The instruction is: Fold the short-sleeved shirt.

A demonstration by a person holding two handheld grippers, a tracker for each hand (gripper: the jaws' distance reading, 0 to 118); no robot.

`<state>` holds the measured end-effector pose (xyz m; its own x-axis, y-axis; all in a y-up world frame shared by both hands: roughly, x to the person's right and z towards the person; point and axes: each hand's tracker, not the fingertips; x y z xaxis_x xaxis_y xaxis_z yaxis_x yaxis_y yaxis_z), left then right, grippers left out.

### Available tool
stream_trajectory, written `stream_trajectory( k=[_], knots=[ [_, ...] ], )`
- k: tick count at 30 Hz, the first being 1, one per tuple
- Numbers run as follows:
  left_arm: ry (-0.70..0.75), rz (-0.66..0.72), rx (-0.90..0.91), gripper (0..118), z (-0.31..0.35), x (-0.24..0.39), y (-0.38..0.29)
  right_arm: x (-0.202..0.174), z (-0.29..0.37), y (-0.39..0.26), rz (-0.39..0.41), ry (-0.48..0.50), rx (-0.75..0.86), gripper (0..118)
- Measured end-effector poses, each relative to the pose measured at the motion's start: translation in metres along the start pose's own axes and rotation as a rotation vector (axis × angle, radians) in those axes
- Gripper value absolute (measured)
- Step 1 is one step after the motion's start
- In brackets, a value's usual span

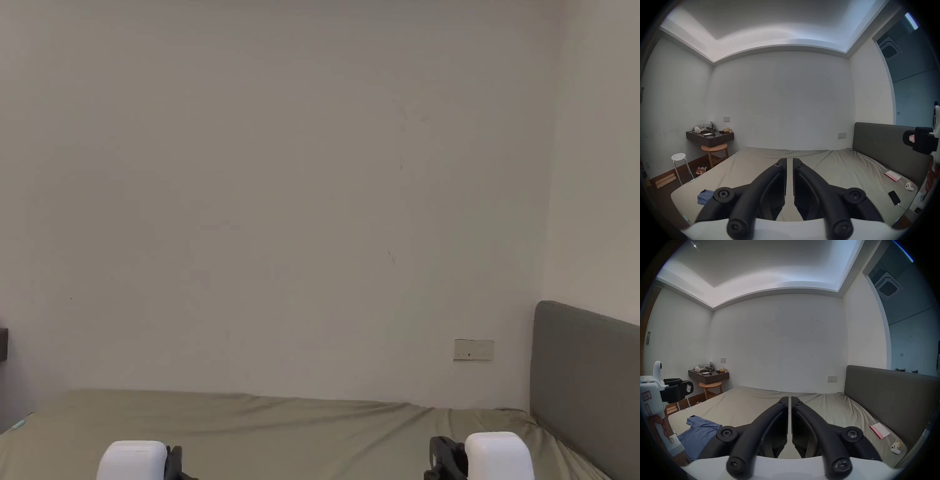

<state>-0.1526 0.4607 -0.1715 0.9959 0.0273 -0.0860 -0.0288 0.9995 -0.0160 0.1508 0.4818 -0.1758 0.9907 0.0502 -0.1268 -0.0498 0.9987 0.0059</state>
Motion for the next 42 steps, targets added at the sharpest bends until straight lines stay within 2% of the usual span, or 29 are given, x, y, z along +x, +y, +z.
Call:
stream_trajectory(
  k=[13, 24, 42],
  knots=[
    [0.008, 0.007, 0.030, 8, 0.007, -0.002, 0.007, 0.001, 0.002, -0.001, 0.016, 0.004, -0.007, 5],
    [-0.033, 0.001, 0.022, 8, 0.011, -0.006, 0.009, -0.002, 0.006, 0.000, -0.003, 0.028, -0.006, 5],
    [0.041, 0.008, -0.009, 8, 0.018, -0.052, 0.018, -0.047, -0.015, -0.001, -0.016, 0.100, 0.008, 5]
  ],
)
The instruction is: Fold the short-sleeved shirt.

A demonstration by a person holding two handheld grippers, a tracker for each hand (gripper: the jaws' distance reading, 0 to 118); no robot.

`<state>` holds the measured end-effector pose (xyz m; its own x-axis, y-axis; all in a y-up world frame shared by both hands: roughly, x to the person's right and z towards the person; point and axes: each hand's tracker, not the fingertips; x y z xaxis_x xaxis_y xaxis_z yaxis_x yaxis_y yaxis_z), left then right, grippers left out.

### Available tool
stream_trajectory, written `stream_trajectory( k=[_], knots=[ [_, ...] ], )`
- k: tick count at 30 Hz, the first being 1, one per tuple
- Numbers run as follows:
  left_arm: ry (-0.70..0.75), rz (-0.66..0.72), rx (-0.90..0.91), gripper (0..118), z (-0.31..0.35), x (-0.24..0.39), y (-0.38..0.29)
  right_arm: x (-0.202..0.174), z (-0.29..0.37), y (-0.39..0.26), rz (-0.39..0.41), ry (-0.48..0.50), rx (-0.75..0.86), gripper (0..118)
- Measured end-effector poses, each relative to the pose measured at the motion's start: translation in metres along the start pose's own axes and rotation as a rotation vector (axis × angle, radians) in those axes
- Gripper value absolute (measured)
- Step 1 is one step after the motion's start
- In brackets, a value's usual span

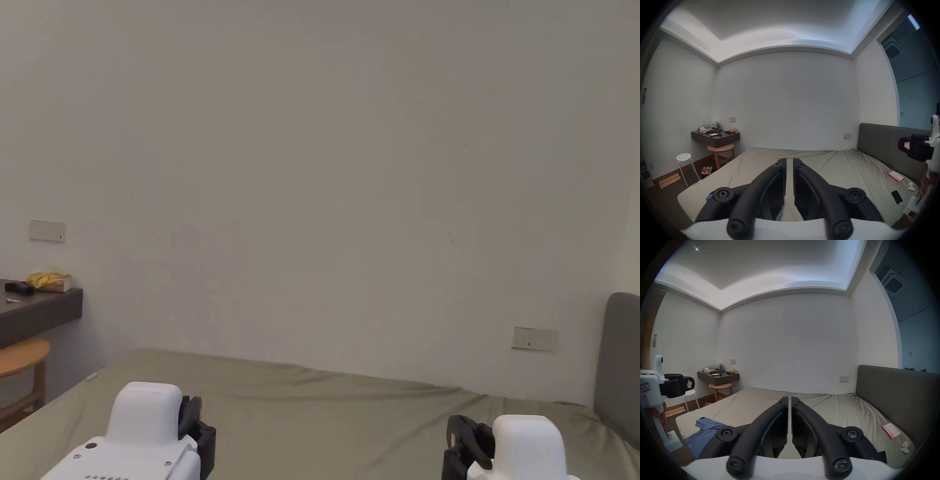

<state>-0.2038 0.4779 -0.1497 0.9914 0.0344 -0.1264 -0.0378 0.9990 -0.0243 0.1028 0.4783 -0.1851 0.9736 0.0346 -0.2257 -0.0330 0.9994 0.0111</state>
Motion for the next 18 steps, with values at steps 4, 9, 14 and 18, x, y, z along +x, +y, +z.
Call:
stream_trajectory(
  k=[4, 9, 14, 18],
  knots=[
    [0.061, -0.015, -0.021, 9, -0.005, -0.025, -0.009, -0.020, -0.012, -0.006, 0.008, 0.047, -0.014, 5],
    [0.118, -0.075, -0.278, 93, -0.045, -0.062, -0.046, -0.049, -0.021, -0.017, 0.054, 0.109, -0.024, 5],
    [0.123, -0.068, -0.504, 107, -0.095, -0.095, -0.120, -0.071, -0.026, -0.030, 0.053, 0.175, -0.035, 5],
    [0.129, -0.026, -0.697, 112, -0.145, -0.119, -0.205, -0.087, -0.032, -0.047, 0.088, 0.205, -0.060, 5]
  ],
)
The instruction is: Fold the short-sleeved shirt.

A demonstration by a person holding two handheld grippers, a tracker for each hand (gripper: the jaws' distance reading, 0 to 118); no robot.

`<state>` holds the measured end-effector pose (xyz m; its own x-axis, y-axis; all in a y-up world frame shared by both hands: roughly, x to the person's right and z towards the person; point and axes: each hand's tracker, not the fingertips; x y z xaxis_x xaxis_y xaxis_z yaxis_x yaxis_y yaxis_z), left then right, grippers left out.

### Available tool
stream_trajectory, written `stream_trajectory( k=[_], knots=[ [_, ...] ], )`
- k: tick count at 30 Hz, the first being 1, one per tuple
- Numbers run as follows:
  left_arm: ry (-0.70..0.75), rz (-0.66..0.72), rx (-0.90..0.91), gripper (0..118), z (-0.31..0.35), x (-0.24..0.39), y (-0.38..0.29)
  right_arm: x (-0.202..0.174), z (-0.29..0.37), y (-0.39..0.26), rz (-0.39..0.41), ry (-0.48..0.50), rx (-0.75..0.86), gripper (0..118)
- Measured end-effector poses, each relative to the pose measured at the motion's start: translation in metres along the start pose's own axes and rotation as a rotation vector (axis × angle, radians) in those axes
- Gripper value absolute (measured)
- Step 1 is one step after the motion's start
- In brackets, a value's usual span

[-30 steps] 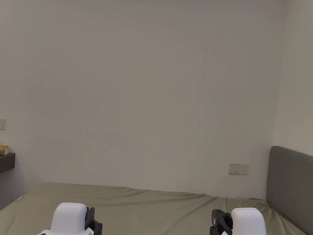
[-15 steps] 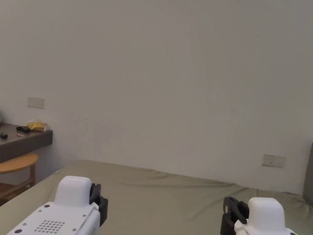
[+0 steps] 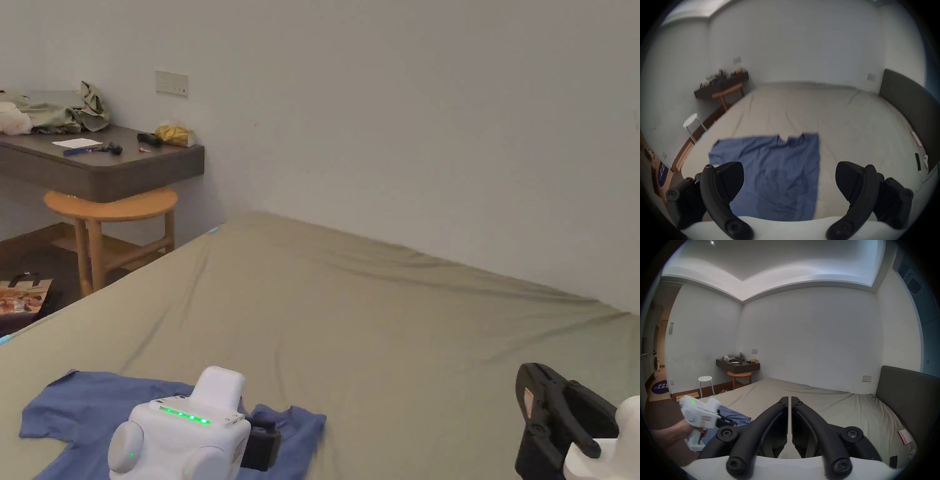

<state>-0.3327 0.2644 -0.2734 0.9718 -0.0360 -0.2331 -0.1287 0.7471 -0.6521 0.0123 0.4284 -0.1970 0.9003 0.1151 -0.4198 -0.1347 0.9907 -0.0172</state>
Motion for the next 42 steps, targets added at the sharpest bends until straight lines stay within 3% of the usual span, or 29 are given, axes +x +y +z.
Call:
stream_trajectory(
  k=[4, 9, 13, 15, 17, 20, 21, 24, 32, 37, 42],
  knots=[
    [0.024, -0.061, -0.146, 112, -0.080, 0.007, -0.029, -0.008, -0.013, -0.020, 0.033, 0.012, -0.047, 5],
    [-0.018, -0.045, -0.219, 113, -0.148, 0.018, -0.055, -0.007, -0.031, -0.043, 0.015, 0.015, -0.118, 5],
    [-0.030, -0.026, -0.294, 111, -0.175, 0.023, -0.067, -0.005, -0.042, -0.056, 0.050, -0.007, -0.161, 5],
    [-0.053, 0.017, -0.229, 104, -0.168, 0.020, -0.069, -0.005, -0.044, -0.059, 0.060, -0.006, -0.198, 5],
    [-0.064, -0.014, -0.226, 86, -0.160, 0.018, -0.065, -0.003, -0.044, -0.064, 0.028, 0.010, -0.208, 5],
    [-0.014, -0.019, -0.168, 22, -0.152, 0.010, -0.054, -0.002, -0.041, -0.067, -0.008, 0.027, -0.225, 5],
    [0.070, -0.043, -0.147, 15, -0.152, 0.008, -0.054, -0.003, -0.040, -0.069, -0.009, 0.025, -0.228, 5],
    [-0.009, -0.024, -0.173, 15, -0.151, 0.005, -0.045, 0.000, -0.031, -0.073, -0.005, 0.023, -0.240, 5],
    [-0.004, -0.041, -0.074, 15, -0.112, 0.042, 0.006, 0.040, 0.013, -0.068, -0.040, -0.038, -0.215, 5],
    [-0.087, -0.133, -0.009, 14, -0.083, 0.114, 0.031, 0.083, 0.056, -0.061, -0.085, -0.134, -0.164, 5],
    [-0.200, -0.284, 0.033, 14, -0.058, 0.230, 0.051, 0.132, 0.101, -0.067, -0.144, -0.238, -0.148, 5]
  ],
)
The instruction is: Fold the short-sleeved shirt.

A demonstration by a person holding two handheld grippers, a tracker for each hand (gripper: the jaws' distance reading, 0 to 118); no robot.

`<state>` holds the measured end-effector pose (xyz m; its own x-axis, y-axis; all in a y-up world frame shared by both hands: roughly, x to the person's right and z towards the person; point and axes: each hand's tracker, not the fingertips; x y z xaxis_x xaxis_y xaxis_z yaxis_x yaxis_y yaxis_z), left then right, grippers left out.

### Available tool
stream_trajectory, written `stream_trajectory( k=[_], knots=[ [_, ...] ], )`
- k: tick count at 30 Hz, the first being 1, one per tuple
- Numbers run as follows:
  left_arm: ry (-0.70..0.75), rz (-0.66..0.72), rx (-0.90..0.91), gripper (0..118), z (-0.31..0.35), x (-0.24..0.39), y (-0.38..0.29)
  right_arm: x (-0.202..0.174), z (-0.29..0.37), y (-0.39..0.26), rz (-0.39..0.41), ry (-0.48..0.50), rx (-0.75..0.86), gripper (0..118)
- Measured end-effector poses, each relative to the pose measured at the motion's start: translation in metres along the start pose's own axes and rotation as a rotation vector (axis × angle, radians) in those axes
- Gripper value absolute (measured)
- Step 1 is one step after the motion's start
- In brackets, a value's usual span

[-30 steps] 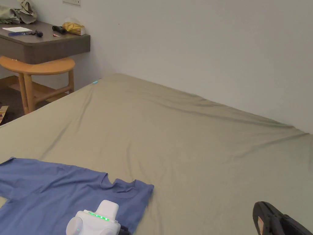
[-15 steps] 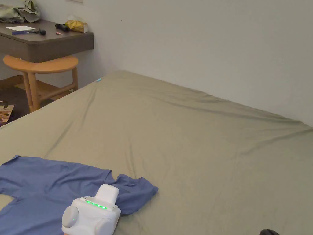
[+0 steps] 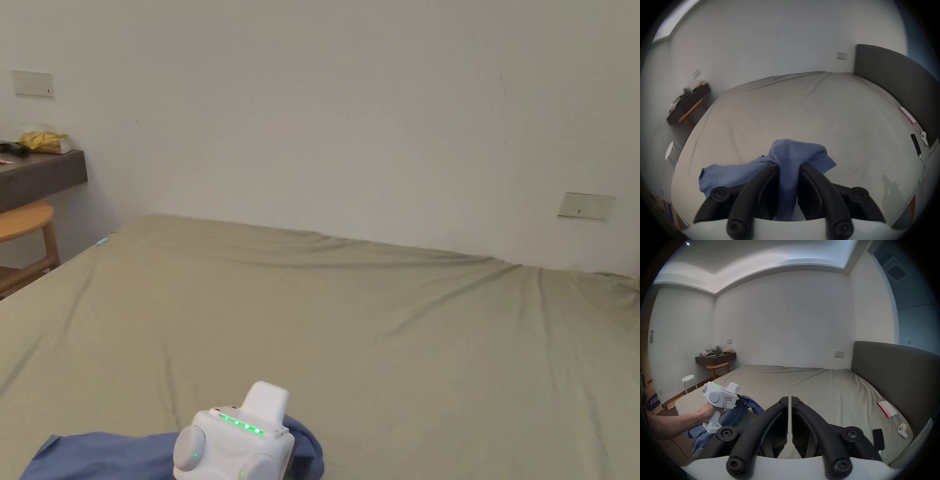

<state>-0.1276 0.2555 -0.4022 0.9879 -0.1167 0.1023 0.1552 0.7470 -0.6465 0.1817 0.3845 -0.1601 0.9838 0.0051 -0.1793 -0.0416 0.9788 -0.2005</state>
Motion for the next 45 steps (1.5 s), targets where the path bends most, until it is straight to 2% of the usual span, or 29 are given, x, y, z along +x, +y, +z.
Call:
stream_trajectory(
  k=[7, 11, 14, 18, 19, 20, 21, 22, 24, 28, 32, 35, 38, 42, 44, 45],
  knots=[
    [-0.243, -0.173, 0.064, 14, 0.018, 0.183, 0.032, 0.075, 0.040, -0.010, -0.102, -0.130, 0.001, 5],
    [-0.423, -0.256, 0.071, 14, 0.040, 0.282, 0.025, 0.103, 0.059, -0.016, -0.119, -0.190, -0.004, 5],
    [-0.512, -0.275, 0.016, 14, 0.048, 0.330, 0.005, 0.115, 0.068, -0.019, -0.121, -0.228, -0.009, 5],
    [-0.516, -0.300, -0.065, 15, 0.044, 0.363, -0.032, 0.122, 0.076, -0.025, -0.141, -0.254, -0.011, 5],
    [-0.510, -0.295, -0.094, 24, 0.040, 0.366, -0.040, 0.123, 0.077, -0.026, -0.145, -0.258, -0.013, 5],
    [-0.504, -0.274, -0.128, 47, 0.035, 0.368, -0.049, 0.123, 0.078, -0.027, -0.149, -0.261, -0.016, 5],
    [-0.515, -0.257, -0.163, 93, 0.032, 0.367, -0.059, 0.122, 0.078, -0.029, -0.150, -0.262, -0.021, 5],
    [-0.513, -0.260, -0.197, 111, 0.027, 0.364, -0.066, 0.121, 0.079, -0.030, -0.148, -0.262, -0.025, 5],
    [-0.534, -0.276, -0.220, 109, 0.027, 0.353, -0.079, 0.119, 0.080, -0.032, -0.140, -0.269, -0.029, 5],
    [-0.485, -0.275, -0.200, 109, 0.037, 0.310, -0.069, 0.114, 0.078, -0.028, -0.152, -0.257, -0.030, 5],
    [-0.410, -0.146, -0.061, 109, 0.074, 0.226, -0.036, 0.095, 0.076, -0.019, -0.126, -0.221, -0.009, 5],
    [-0.276, -0.147, 0.092, 109, 0.118, 0.157, -0.017, 0.075, 0.067, -0.011, -0.113, -0.176, 0.008, 5],
    [-0.190, -0.038, 0.137, 109, 0.158, 0.082, -0.013, 0.050, 0.056, -0.005, -0.104, -0.109, 0.021, 5],
    [-0.088, 0.120, 0.140, 108, 0.201, -0.011, -0.042, 0.012, 0.044, -0.001, -0.069, -0.024, 0.024, 5],
    [-0.038, 0.160, 0.106, 100, 0.215, -0.045, -0.063, -0.006, 0.036, 0.000, -0.056, 0.010, 0.015, 5],
    [-0.013, 0.176, 0.098, 80, 0.221, -0.058, -0.075, -0.015, 0.033, -0.001, -0.053, 0.030, 0.012, 5]
  ],
)
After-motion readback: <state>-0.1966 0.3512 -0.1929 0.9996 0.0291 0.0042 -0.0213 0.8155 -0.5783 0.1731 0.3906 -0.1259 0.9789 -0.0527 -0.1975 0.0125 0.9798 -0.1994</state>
